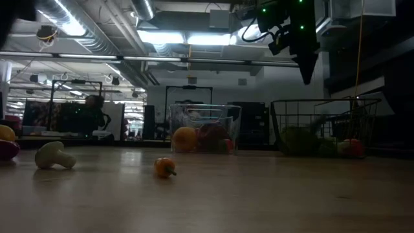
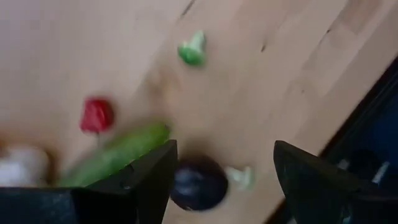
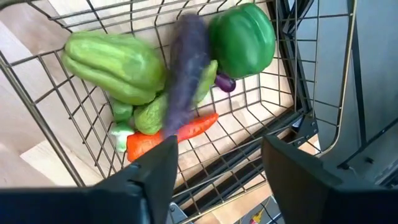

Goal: Sort produce into baskets
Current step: Put the violet eggplant into the wire basket

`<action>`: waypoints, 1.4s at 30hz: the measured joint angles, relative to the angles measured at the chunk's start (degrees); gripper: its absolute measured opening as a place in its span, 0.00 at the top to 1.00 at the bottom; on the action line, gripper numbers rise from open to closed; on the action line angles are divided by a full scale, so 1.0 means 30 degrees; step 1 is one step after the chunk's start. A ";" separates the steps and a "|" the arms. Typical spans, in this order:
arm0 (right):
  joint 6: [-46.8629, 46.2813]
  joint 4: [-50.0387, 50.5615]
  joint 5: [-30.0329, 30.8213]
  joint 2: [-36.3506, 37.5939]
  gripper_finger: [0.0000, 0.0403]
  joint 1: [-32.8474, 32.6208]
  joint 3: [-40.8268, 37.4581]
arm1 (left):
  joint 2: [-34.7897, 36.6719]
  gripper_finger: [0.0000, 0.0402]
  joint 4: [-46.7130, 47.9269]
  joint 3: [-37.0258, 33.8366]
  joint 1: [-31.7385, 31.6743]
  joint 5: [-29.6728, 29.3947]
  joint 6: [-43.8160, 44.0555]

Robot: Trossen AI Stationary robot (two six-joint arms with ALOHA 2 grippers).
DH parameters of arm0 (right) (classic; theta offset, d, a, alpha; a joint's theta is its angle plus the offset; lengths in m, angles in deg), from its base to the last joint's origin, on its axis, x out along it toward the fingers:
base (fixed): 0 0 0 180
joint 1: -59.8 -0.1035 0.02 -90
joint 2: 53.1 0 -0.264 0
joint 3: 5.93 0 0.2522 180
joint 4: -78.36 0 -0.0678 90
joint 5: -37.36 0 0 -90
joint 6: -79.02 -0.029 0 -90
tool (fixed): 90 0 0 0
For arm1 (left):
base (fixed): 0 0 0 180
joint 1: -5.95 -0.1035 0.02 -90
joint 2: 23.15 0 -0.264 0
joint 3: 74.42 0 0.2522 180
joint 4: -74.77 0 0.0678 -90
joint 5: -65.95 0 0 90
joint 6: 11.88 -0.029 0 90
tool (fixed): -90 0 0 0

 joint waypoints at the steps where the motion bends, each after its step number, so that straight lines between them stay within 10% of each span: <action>1: -0.0003 -0.0014 0.0005 0.0000 0.41 -0.0001 0.0000 | 0.0000 0.35 0.0000 0.0000 0.0313 -0.0007 0.1124; 14: -0.0010 -0.0012 0.0000 0.0000 0.36 -0.0029 0.0000 | -0.1126 0.35 0.0367 -0.0022 0.3627 0.0018 1.2809; 42: -0.0013 -0.0563 -0.0998 -0.0007 0.36 -0.0029 0.0000 | -0.5510 0.35 0.0706 -0.0016 0.3808 0.1688 1.4054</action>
